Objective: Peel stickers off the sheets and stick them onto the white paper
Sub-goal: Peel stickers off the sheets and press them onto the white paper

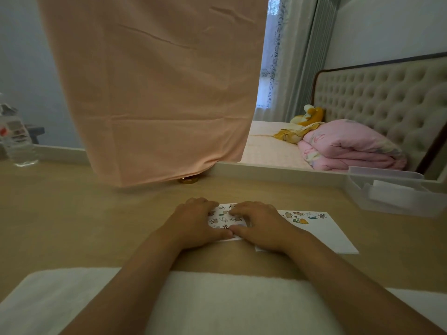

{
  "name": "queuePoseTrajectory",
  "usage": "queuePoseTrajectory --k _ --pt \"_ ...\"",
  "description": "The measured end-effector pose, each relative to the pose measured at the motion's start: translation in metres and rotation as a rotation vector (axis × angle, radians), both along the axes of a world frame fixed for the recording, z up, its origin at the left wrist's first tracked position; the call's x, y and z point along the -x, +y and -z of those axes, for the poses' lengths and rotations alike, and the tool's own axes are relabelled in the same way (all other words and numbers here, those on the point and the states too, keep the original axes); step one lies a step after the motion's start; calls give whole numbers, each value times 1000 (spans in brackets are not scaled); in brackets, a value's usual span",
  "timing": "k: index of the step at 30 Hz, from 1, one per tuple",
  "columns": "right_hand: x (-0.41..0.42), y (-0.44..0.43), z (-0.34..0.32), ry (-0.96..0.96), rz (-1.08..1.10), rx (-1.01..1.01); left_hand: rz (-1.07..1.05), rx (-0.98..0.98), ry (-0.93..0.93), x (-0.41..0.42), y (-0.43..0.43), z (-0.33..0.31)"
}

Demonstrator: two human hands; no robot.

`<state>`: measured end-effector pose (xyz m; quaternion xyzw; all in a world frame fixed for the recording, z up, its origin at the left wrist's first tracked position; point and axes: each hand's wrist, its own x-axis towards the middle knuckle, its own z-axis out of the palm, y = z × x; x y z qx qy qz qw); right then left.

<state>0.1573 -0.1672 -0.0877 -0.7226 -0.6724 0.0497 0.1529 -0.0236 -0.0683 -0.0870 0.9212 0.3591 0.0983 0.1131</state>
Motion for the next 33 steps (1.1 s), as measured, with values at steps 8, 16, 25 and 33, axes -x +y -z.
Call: queuePoseTrajectory --k 8,16,25,33 --pt "8 -4 -2 109 -69 -209 -38 17 30 10 -3 -6" --pt "18 -5 -21 881 120 -357 8 20 -408 12 -9 -10" --pt "11 -13 -30 973 117 -448 -115 593 -815 6 -26 -22" --pt "14 -13 -33 952 110 -432 -80 742 -911 9 -28 -26"
